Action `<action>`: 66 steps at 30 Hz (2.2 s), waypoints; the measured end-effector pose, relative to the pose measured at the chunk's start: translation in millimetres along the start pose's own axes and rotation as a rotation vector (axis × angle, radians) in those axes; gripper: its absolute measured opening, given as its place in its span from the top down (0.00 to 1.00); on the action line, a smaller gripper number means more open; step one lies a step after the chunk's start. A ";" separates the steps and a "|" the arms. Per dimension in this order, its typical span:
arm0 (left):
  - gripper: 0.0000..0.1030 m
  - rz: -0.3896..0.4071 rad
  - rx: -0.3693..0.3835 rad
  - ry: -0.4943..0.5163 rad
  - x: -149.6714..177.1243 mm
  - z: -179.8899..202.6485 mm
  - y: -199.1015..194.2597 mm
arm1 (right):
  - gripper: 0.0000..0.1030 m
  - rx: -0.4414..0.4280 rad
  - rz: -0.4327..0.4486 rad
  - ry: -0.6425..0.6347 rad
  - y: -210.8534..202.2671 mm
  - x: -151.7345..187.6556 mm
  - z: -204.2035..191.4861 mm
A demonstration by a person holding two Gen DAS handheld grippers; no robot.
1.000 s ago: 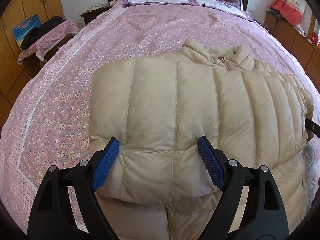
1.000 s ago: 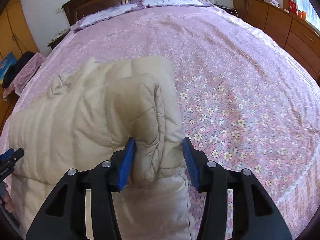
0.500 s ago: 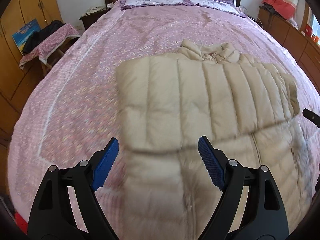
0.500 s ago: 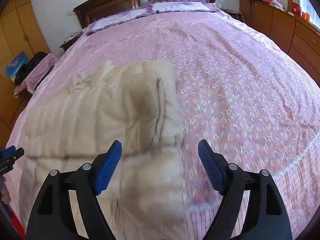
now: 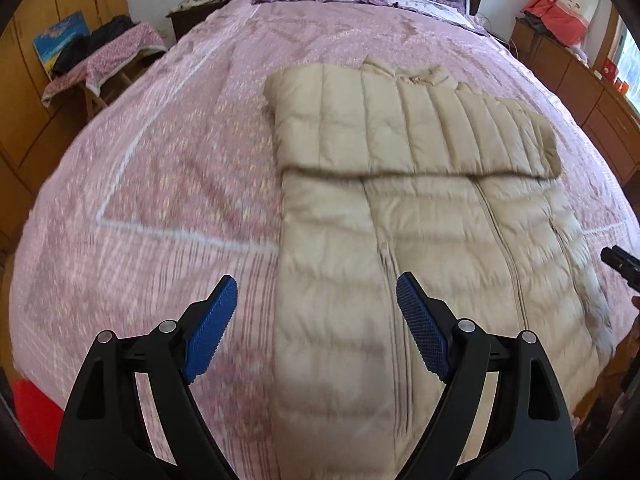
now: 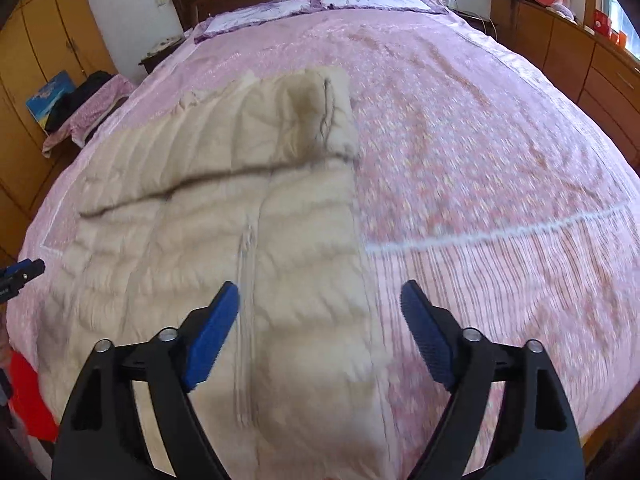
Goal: Fold large clothes
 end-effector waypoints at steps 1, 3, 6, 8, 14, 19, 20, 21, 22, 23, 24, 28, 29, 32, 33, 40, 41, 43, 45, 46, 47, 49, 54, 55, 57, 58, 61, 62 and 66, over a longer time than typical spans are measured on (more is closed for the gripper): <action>0.21 -0.008 0.006 -0.004 6.1 -0.5 -0.6 | 0.20 0.005 -0.001 -0.004 -2.1 4.2 1.5; 0.21 -0.030 0.011 -0.005 21.1 -2.8 -1.7 | 0.20 0.024 -0.010 -0.010 -7.2 16.1 4.6; 0.21 -0.054 -0.007 -0.001 42.0 -7.8 -4.4 | 0.20 0.036 -0.025 -0.001 -11.8 29.9 9.3; 0.21 -0.075 -0.005 -0.015 54.1 -11.4 -4.8 | 0.19 0.037 -0.038 0.007 -12.1 37.7 10.5; 0.21 -0.112 -0.001 0.004 74.0 -7.1 -3.4 | 0.18 0.024 -0.075 0.016 -4.5 58.3 9.5; 0.19 -0.144 0.000 -0.089 88.1 -11.6 6.7 | 0.18 -0.025 -0.120 0.063 7.4 72.2 6.1; 0.19 -0.145 0.009 -0.108 90.2 -12.3 7.8 | 0.18 -0.037 -0.121 0.073 8.6 74.9 4.4; 0.19 -0.142 0.024 -0.134 92.6 -13.4 8.1 | 0.18 -0.034 -0.116 0.072 8.5 76.9 3.6; 0.19 -0.137 0.033 -0.148 94.0 -13.8 7.7 | 0.18 -0.031 -0.112 0.066 8.5 78.8 2.9; 0.19 -0.137 0.036 -0.151 95.5 -13.7 7.5 | 0.18 -0.032 -0.110 0.063 8.7 80.5 2.8; 0.19 -0.136 0.043 -0.148 96.9 -12.6 6.7 | 0.18 -0.035 -0.113 0.064 9.5 82.9 3.2; 0.19 -0.138 0.103 -0.142 102.8 -5.5 2.3 | 0.17 -0.063 -0.133 0.091 14.7 90.3 7.4; 0.19 -0.138 0.127 -0.141 104.1 -2.3 0.6 | 0.16 -0.074 -0.138 0.101 16.1 92.7 9.1; 0.19 -0.151 0.233 -0.134 107.4 13.3 -3.4 | 0.16 -0.080 -0.143 0.097 18.5 94.7 9.6; 0.19 -0.148 0.238 -0.124 107.6 17.7 -4.9 | 0.16 -0.074 -0.146 0.094 18.6 94.2 8.5; 0.19 -0.149 0.310 -0.125 100.6 33.3 -6.9 | 0.16 -0.127 -0.124 0.052 15.4 91.2 -9.7; 0.19 -0.156 0.306 -0.116 97.3 37.4 -4.0 | 0.16 -0.132 -0.130 0.056 16.7 90.8 -9.4; 0.19 -0.188 0.264 -0.078 98.9 43.6 6.4 | 0.16 -0.143 -0.138 0.070 18.5 90.2 -8.0; 0.19 -0.203 0.195 -0.034 100.0 49.3 15.9 | 0.16 -0.145 -0.149 0.070 22.1 91.3 -5.6; 0.18 -0.206 0.161 -0.012 101.7 51.7 19.0 | 0.16 -0.139 -0.155 0.055 24.7 93.3 -5.6; 0.18 -0.200 0.143 0.002 102.4 54.5 21.2 | 0.16 -0.135 -0.154 0.044 25.6 94.3 -6.7; 0.18 -0.185 0.111 0.010 102.8 60.4 23.6 | 0.16 -0.123 -0.155 0.028 27.4 94.8 -8.9; 0.18 -0.182 0.123 0.004 99.4 67.3 25.7 | 0.16 -0.118 -0.187 0.028 28.5 95.8 -7.8; 0.18 -0.179 0.133 0.001 99.2 66.6 24.9 | 0.16 -0.117 -0.186 0.026 28.4 96.7 -7.9; 0.18 -0.176 0.145 -0.001 100.3 64.0 25.1 | 0.16 -0.113 -0.181 0.027 28.5 97.7 -8.5; 0.18 -0.172 0.152 -0.004 99.2 64.0 25.4 | 0.16 -0.112 -0.176 0.028 27.7 97.9 -9.1; 0.19 -0.151 0.190 -0.006 97.5 66.3 20.9 | 0.20 -0.125 -0.172 0.009 21.4 99.4 -12.7; 0.21 -0.145 0.198 -0.003 100.5 61.1 17.2 | 0.23 -0.130 -0.174 0.001 19.9 98.7 -13.8; 0.46 -0.150 0.206 -0.019 97.6 55.5 21.7 | 0.51 -0.147 -0.162 -0.029 10.4 97.1 -18.0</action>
Point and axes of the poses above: each gripper's, at about its wrist camera, not at the fingertips, and y roughly the way its jaws point, z to its right, x to its underside, the point moved 6 cm from there along y, roughly the way its jaws point, and after that the axes turned 3 degrees about y, right-handed, at the moved point
